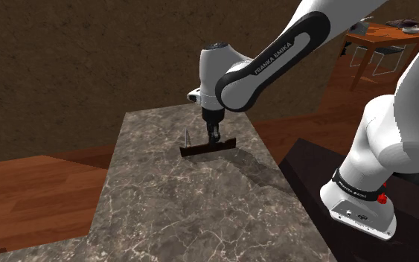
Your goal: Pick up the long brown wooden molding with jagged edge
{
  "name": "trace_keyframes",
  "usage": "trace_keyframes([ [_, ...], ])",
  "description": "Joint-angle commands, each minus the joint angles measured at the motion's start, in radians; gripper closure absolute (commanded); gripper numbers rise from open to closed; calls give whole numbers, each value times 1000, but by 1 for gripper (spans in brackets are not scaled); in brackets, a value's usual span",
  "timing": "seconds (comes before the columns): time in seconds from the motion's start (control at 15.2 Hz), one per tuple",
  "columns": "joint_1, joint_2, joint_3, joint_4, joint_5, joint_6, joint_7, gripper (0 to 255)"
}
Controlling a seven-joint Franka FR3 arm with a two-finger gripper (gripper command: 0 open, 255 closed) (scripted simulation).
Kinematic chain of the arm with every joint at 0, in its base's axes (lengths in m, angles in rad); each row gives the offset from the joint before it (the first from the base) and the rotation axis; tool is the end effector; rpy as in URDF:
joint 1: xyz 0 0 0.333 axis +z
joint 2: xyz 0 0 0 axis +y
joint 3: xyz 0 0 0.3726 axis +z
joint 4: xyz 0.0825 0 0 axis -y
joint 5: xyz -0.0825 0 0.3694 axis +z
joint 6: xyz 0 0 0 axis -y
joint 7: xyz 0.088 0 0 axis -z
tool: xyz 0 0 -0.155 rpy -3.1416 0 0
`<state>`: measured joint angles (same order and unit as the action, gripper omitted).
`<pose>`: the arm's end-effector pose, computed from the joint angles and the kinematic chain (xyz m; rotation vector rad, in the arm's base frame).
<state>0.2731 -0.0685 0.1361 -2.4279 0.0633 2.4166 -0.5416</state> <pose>0.4325 0.1902 0.3565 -2.7974 -1.3591 -0.0916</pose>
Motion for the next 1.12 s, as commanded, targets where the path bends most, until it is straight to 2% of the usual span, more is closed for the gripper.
trace_keyframes([
  [0.0, 0, 0, 0, 0, 0, 0, 0, 255],
  [0.26, 0, 2, 0, -1, 0, 3, 0, 255],
  [1.06, 0, -98, -4, 71, 7, -168, -2, 255],
])
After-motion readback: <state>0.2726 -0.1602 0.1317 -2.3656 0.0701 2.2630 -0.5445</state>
